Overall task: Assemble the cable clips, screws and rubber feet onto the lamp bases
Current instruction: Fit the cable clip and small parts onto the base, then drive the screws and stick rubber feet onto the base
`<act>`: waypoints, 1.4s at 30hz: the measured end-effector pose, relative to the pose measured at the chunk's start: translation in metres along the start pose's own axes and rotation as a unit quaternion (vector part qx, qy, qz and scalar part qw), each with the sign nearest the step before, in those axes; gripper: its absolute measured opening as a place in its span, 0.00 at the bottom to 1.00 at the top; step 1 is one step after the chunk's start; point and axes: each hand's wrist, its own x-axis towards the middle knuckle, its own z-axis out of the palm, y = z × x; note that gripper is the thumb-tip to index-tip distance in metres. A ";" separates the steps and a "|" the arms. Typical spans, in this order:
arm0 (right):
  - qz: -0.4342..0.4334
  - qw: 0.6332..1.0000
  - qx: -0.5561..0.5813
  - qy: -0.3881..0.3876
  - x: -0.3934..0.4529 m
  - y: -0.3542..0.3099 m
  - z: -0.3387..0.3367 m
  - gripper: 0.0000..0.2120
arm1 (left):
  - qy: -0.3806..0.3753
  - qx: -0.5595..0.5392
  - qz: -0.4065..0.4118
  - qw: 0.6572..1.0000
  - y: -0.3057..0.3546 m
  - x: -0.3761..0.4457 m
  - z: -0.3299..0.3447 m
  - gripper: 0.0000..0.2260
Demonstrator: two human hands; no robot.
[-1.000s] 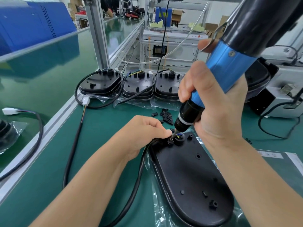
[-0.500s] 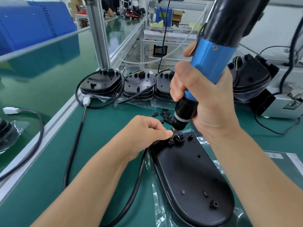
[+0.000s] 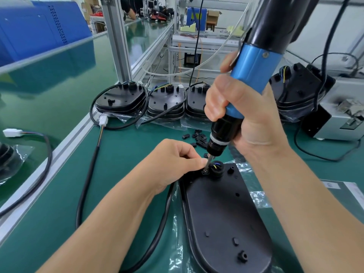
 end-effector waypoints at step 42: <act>0.143 0.873 -0.214 0.415 -0.108 -0.063 -0.193 0.12 | -0.164 0.551 0.078 0.815 0.081 0.041 0.124 0.31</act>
